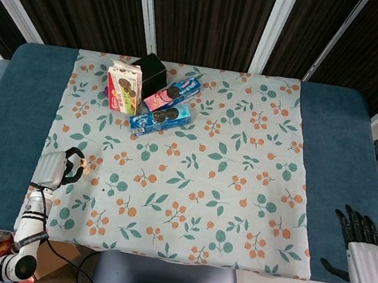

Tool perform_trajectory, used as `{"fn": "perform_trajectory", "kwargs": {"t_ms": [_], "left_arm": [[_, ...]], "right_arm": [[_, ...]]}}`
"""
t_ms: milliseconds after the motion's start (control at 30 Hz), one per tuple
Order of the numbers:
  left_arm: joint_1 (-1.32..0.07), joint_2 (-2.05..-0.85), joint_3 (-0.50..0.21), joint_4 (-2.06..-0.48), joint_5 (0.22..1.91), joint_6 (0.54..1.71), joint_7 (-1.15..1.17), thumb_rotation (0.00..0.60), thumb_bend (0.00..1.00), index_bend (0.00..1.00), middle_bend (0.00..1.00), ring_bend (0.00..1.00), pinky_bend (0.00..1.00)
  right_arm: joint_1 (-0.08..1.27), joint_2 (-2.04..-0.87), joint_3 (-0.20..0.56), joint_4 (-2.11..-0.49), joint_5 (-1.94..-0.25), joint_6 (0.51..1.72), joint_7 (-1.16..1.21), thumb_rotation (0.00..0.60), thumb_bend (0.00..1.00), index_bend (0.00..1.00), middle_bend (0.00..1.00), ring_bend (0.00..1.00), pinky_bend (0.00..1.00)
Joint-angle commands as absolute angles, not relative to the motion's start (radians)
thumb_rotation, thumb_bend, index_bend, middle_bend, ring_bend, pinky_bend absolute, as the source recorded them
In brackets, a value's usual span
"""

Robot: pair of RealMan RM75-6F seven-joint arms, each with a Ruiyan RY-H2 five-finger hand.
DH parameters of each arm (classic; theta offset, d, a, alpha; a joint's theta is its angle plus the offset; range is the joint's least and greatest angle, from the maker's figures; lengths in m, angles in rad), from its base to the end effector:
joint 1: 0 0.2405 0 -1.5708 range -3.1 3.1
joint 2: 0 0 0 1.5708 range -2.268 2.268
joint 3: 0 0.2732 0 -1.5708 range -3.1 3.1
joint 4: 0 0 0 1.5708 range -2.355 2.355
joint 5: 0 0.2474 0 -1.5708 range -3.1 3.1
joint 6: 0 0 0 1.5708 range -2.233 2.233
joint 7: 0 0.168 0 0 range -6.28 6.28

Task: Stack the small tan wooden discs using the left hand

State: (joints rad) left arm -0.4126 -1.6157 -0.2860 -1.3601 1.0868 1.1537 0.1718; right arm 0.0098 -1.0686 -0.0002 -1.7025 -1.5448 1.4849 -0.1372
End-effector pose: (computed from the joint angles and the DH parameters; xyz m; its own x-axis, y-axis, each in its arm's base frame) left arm -0.2789 0.3548 -0.0209 0.1676 0.1064 0.9801 0.9798 0.0924 -0.1776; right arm -0.3367 -0.1706 0.1295 0.4836 -0.0840 0.8713 -0.8741 0.0055 0.4857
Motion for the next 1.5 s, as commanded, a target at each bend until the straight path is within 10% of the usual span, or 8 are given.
{"fn": "perform_trajectory", "kwargs": {"t_ms": [33,1500], "left_arm": [[-0.417,-1.618,-0.282,-1.352,1.081,1.149,0.174,0.6,0.42,0.47,1.0,1.0,1.0],[-0.433,-1.617,-0.25,-1.324,1.038,1.14,0.18,0.6,0.42,0.37,1.0,1.0,1.0]], "right_arm": [[0.01,-1.069,0.001,-1.702,-1.544,1.486,-0.136,0.6,0.19,0.0,0.0,0.0,0.0],[0.008,-1.067,0.002,-1.702,-1.544,1.491,-0.13,0.6,0.19,0.0,0.0,0.0,0.0]]}}
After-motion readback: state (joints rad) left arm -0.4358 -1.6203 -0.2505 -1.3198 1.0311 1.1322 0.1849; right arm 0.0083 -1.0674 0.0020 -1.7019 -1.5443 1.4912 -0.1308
